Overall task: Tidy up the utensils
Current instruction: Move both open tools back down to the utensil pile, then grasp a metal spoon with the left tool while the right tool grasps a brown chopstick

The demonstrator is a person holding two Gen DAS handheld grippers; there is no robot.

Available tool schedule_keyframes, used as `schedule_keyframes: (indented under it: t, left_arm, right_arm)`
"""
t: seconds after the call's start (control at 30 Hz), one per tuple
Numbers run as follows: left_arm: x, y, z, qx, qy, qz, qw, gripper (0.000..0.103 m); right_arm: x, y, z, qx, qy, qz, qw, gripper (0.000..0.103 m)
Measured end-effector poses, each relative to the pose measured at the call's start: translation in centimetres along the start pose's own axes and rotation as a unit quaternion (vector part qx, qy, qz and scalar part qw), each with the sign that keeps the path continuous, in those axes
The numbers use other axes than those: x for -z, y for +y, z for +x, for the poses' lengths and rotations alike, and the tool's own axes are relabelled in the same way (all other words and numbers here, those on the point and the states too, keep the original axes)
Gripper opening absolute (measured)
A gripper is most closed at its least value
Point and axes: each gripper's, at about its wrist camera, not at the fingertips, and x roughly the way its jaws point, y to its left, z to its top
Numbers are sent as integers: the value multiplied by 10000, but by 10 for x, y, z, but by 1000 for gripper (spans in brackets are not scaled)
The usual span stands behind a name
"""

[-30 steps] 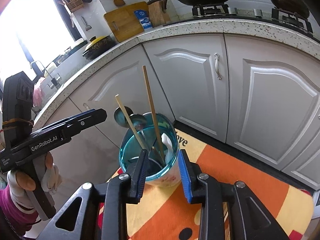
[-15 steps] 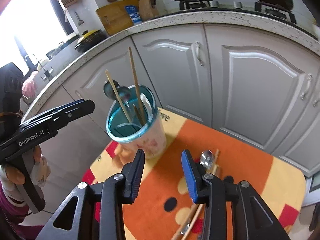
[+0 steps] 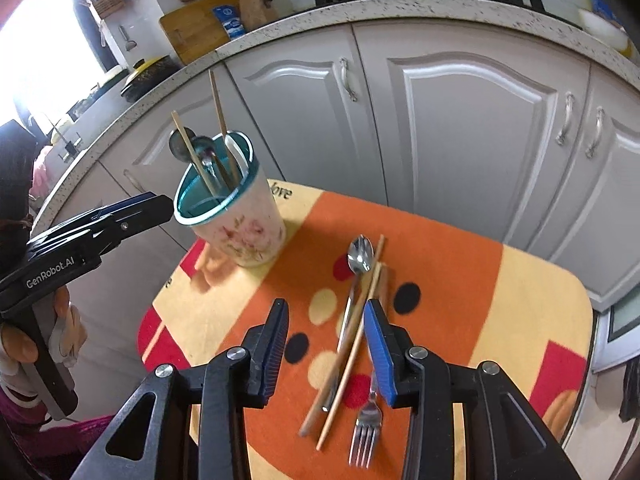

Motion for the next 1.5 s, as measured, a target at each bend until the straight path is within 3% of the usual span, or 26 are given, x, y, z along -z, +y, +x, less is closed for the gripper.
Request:
schedule_keyframes:
  t: [0.57, 0.93, 1.1, 1.2, 1.33, 1.5]
  left_arm:
    - [25, -17, 46, 145, 589, 116, 9981, 40]
    - [43, -18, 92, 524, 1210, -187, 9911, 40]
    - [43, -18, 108, 514, 1346, -257, 9892, 40]
    - [42, -19, 120, 470, 1406, -322, 9884, 40]
    - [36, -22, 135, 415, 1443, -376, 9880, 40]
    - [27, -29, 154, 286, 1368, -378, 9895, 40]
  right_arm:
    - [34, -32, 24, 70, 437, 359, 9984, 38]
    - [32, -51, 52, 71, 449, 685, 9966, 38]
    - [26, -51, 78, 217, 637, 573, 9961, 38]
    - [24, -47, 95, 335, 798, 380, 9955, 29]
    - [19, -50, 107, 448, 772, 265, 9957, 25]
    - [15, -59, 102, 949, 760, 64, 9926, 24]
